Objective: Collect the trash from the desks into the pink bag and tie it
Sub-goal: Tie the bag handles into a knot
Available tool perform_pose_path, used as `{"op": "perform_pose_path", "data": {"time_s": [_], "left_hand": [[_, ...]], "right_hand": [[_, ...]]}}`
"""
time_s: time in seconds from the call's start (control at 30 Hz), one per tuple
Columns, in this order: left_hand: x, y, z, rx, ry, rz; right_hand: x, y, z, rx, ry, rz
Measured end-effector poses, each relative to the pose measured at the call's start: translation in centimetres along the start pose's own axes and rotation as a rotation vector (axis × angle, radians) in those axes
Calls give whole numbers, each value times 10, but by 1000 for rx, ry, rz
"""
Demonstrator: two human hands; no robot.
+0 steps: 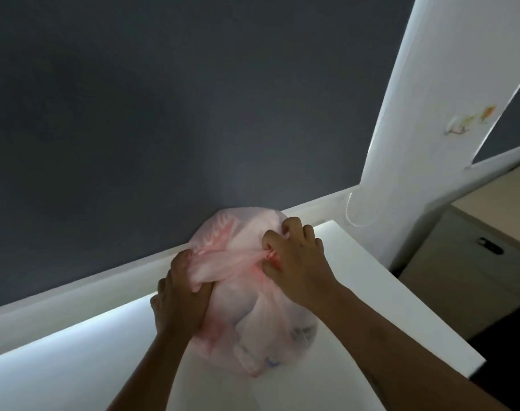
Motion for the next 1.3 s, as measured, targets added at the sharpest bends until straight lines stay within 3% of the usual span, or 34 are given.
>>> {"op": "perform_pose_path", "data": {"time_s": [0.33, 0.57, 0.8, 1.03, 1.3], "left_hand": [[-126, -47, 62, -40, -68, 246], [-299, -119, 142, 56, -60, 426], [-438, -192, 234, 225, -106, 437], [-487, -206, 319, 318, -114, 340], [-467, -171, 421, 436, -9, 181]], "right_hand": [[-101, -73, -71, -22, 10, 179], [-262, -156, -161, -112, 111, 399], [-411, -221, -224, -158, 163, 520], [-520, -223, -210, -108, 152, 518], [-592, -189, -120, 106, 205, 614]]}}
Point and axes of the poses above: each hand's wrist, its own y-axis towards the middle knuckle, its own z-axis out of the palm, x = y × z, the point moved 2 cm from there along y, towards the middle knuckle, and after that the axes turned 3 degrees about y, right-handed, at the moved point
